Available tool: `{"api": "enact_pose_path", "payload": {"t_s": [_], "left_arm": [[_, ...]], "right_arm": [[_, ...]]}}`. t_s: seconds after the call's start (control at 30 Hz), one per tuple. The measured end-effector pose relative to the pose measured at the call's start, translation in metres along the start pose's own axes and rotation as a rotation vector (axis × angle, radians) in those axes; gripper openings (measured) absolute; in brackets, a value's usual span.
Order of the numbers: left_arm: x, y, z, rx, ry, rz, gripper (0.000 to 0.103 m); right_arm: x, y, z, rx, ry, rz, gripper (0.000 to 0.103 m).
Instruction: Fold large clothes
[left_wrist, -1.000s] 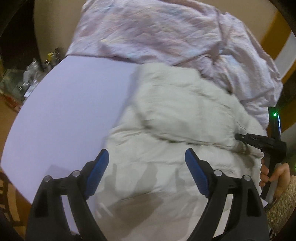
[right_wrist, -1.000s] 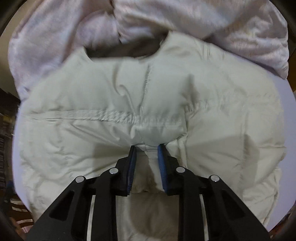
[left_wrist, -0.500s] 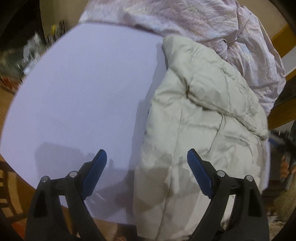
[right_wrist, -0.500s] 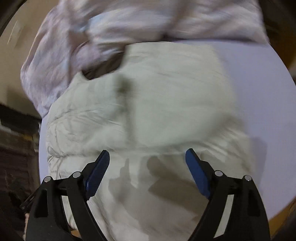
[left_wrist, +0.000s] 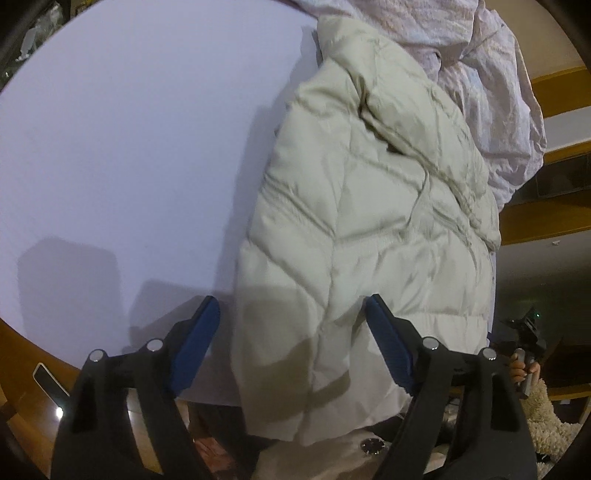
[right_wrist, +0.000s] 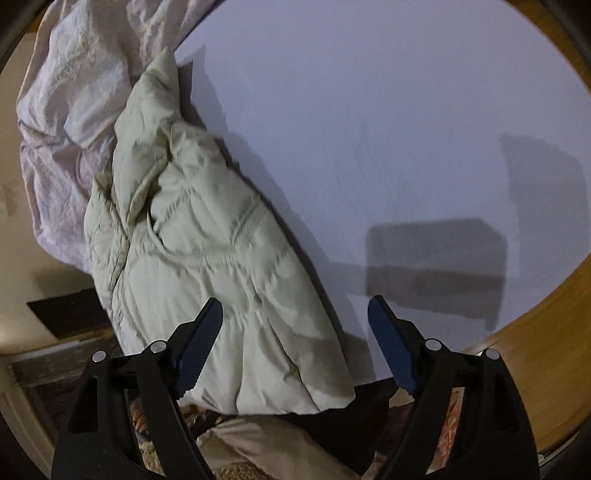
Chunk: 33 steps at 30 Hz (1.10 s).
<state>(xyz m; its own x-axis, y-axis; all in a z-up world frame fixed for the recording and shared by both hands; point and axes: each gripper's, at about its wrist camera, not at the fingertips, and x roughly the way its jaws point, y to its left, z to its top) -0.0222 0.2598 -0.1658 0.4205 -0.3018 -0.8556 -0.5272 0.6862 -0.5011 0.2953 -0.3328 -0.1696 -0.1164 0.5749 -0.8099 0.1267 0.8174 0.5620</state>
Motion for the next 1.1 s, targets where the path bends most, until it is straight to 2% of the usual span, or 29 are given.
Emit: {"api": "enact_pose_path", "payload": {"t_s": [0.17,0.33,0.47,0.57,0.67,0.73,0.77,0.8,0.83,0.87,0.97,1.1], "left_arm": [[0.003,-0.006,-0.007,0.011,0.000,-0.019,0.079],[0.002,-0.001,-0.017,-0.022,-0.001,-0.063,0.068],[0.001,0.008,-0.030,-0.091,-0.006,-0.126,0.058],[0.002,0.010,-0.037,-0.113,-0.008,-0.153,0.057],[0.004,0.006,-0.042,-0.112,-0.005,-0.159,0.057],[0.005,0.004,-0.042,-0.113,-0.008,-0.151,0.057],[0.005,0.002,-0.042,-0.115,-0.008,-0.146,0.050],[0.005,0.001,-0.041,-0.114,-0.011,-0.143,0.038],[0.003,-0.001,-0.040,-0.109,-0.019,-0.140,0.032],[-0.001,-0.003,-0.039,-0.101,-0.031,-0.145,0.023],[-0.018,-0.011,-0.033,-0.067,-0.077,-0.160,0.016],[-0.044,-0.023,-0.019,-0.024,-0.147,-0.191,0.013]], "right_arm": [[0.016,-0.004,-0.011,-0.018,0.075,0.014,0.079],[0.031,-0.003,-0.028,-0.050,0.154,0.085,0.076],[0.038,-0.003,-0.040,-0.068,0.172,0.132,0.076],[0.044,-0.004,-0.048,-0.056,0.180,0.194,0.073],[0.049,-0.002,-0.054,-0.065,0.177,0.207,0.069],[0.048,-0.001,-0.055,-0.068,0.166,0.203,0.061],[0.049,0.001,-0.053,-0.069,0.158,0.196,0.049],[0.047,0.004,-0.054,-0.084,0.140,0.187,0.032],[0.047,0.007,-0.055,-0.096,0.124,0.180,0.028],[0.043,0.010,-0.055,-0.111,0.102,0.176,0.022],[0.022,0.023,-0.052,-0.171,0.003,0.173,0.015],[-0.009,0.047,-0.045,-0.237,-0.126,0.196,0.013]]}}
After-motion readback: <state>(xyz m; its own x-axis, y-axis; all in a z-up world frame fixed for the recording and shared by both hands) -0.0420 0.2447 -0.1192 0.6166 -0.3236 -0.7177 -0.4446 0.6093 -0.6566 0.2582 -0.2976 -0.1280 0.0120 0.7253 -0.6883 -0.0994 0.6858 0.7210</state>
